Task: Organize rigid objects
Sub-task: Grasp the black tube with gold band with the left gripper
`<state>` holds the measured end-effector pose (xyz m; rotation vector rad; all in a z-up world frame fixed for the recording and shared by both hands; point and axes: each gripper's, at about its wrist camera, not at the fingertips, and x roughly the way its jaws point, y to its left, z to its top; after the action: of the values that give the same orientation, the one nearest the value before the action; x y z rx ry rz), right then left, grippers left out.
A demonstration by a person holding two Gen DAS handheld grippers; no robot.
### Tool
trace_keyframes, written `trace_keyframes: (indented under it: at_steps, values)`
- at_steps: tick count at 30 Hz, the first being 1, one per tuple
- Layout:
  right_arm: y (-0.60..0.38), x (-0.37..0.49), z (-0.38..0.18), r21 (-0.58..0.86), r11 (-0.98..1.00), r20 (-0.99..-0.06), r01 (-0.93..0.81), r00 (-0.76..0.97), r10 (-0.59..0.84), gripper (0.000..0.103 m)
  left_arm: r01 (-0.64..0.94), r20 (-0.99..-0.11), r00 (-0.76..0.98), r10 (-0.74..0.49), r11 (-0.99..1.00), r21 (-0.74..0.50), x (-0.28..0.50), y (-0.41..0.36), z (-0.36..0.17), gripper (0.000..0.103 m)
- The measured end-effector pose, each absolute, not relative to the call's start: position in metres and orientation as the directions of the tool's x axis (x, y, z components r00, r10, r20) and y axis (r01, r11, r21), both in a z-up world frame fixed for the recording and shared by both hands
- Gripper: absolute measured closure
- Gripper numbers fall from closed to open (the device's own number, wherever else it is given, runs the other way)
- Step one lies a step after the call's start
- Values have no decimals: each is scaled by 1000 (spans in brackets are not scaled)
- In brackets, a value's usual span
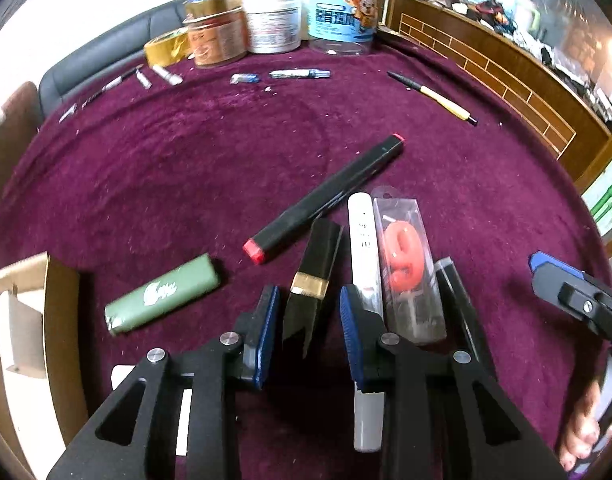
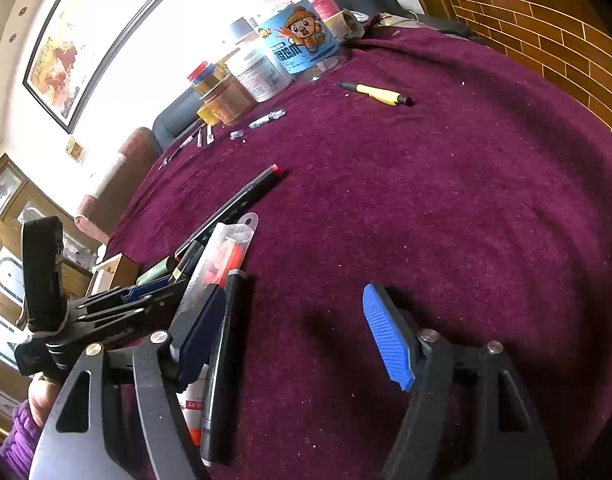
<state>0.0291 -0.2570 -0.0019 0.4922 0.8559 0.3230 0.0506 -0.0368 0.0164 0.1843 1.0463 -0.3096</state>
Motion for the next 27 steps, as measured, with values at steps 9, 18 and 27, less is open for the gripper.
trace_keyframes:
  at_steps: [9,18,27]
  values:
    - [-256,29,-2,529,845,-639,-76,620,456,31,335,-859,457,-231,939,-75,33,-26,24,89]
    - [-250,28,-1,500,863,-650,-76,625,432,31,312,-758,510,-408,908,-279,-48,30,70,89]
    - [-218,19,6,377,922,-741,-95,566,361,31,293,-703,553,-446,895,-336,-93,64,78,89]
